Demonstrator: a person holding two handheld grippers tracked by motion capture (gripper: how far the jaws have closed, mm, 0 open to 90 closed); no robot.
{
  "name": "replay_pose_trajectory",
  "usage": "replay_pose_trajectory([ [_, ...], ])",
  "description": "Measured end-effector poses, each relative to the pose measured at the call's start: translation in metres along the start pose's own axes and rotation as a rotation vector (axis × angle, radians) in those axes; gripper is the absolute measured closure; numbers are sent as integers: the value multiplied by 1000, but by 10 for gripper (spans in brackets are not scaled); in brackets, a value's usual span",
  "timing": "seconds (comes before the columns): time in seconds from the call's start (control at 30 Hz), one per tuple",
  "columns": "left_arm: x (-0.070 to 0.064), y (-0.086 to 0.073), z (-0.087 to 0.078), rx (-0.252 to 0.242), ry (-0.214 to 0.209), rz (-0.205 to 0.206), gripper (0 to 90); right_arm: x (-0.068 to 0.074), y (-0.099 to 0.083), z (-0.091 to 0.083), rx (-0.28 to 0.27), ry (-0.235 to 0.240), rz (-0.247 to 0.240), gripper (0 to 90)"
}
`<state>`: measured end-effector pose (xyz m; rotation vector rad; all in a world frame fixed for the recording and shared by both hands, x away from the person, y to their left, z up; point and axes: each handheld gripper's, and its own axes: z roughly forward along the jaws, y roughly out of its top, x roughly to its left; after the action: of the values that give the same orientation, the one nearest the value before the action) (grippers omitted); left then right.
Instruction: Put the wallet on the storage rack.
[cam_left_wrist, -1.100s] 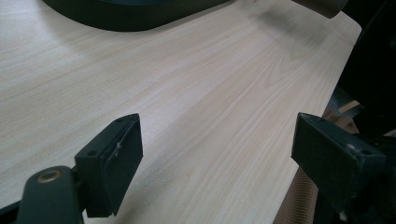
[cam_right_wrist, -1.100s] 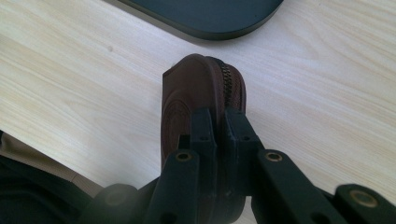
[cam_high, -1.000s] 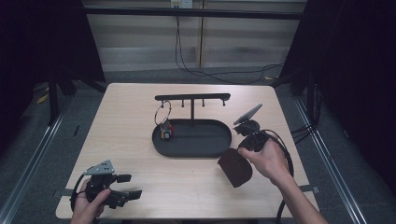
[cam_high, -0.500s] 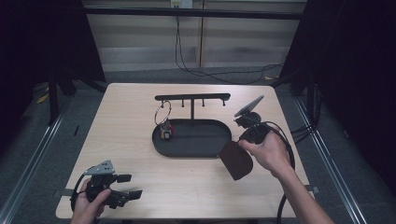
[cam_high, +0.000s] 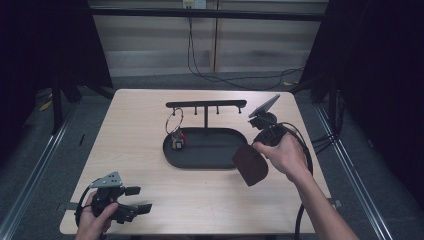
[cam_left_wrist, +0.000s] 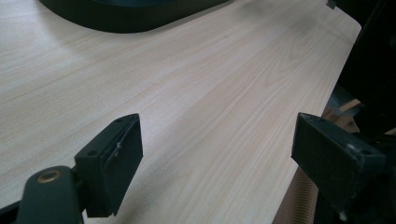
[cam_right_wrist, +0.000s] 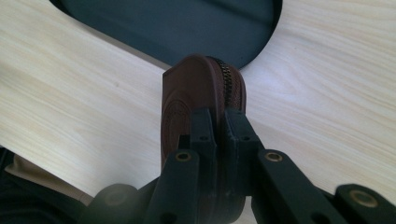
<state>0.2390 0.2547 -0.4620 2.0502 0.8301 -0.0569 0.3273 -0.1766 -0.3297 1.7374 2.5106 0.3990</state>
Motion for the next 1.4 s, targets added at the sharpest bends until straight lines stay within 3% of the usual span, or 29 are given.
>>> replay_pose_trajectory([
  [0.5, 0, 0, 0, 3, -2, 2, 165, -4, 29, -1, 16, -42, 28, 833],
  [0.9, 0, 0, 0, 0, -3, 0, 165, -10, 57, 14, 19, -59, 74, 834],
  [1.07, 0, 0, -1, 0, -2, 0, 165, -15, 66, 20, -4, -44, 98, 834],
  [1.4, 0, 0, -1, -2, -4, -1, 165, -29, 73, 36, -73, 58, 174, 835],
])
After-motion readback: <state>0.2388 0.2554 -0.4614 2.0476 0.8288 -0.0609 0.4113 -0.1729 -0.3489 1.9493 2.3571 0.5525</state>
